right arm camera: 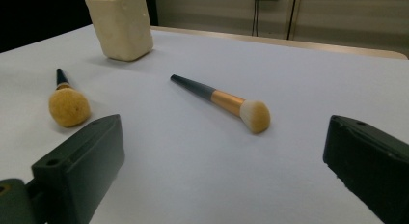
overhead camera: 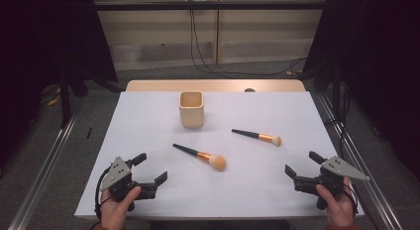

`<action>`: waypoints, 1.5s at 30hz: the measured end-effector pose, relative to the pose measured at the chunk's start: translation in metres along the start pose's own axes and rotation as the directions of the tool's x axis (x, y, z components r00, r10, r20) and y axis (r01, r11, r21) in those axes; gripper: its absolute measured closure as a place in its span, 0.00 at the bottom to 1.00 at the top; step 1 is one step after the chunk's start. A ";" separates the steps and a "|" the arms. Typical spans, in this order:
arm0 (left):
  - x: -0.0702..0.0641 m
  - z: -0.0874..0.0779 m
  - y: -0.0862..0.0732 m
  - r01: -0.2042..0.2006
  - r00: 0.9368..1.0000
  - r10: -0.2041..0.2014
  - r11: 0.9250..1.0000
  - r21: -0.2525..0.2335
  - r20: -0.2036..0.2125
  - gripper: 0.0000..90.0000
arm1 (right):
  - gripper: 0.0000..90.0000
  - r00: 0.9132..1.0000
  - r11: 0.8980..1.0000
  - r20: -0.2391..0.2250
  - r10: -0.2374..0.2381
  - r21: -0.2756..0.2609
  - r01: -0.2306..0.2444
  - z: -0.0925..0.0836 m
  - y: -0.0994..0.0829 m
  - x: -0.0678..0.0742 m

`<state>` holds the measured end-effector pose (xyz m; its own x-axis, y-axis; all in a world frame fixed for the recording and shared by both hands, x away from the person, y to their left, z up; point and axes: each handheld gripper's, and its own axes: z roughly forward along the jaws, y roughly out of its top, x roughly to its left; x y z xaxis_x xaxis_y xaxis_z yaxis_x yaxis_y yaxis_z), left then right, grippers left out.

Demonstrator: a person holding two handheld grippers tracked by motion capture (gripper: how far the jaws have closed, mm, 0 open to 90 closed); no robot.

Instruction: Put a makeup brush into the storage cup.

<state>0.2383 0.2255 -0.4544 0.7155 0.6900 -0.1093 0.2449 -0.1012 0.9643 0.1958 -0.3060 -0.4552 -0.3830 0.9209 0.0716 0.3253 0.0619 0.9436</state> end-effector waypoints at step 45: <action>-0.004 0.040 0.041 -0.069 0.989 0.058 0.995 0.074 0.133 0.02 | 0.00 0.998 1.000 -0.054 -0.011 0.000 0.011 -0.001 0.000 0.003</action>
<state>0.2717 0.1897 -0.4238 0.8090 0.5818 -0.0839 0.2432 -0.2012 0.9489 0.1936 -0.3040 -0.4545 -0.4327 0.8981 0.0783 0.3207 0.0722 0.9444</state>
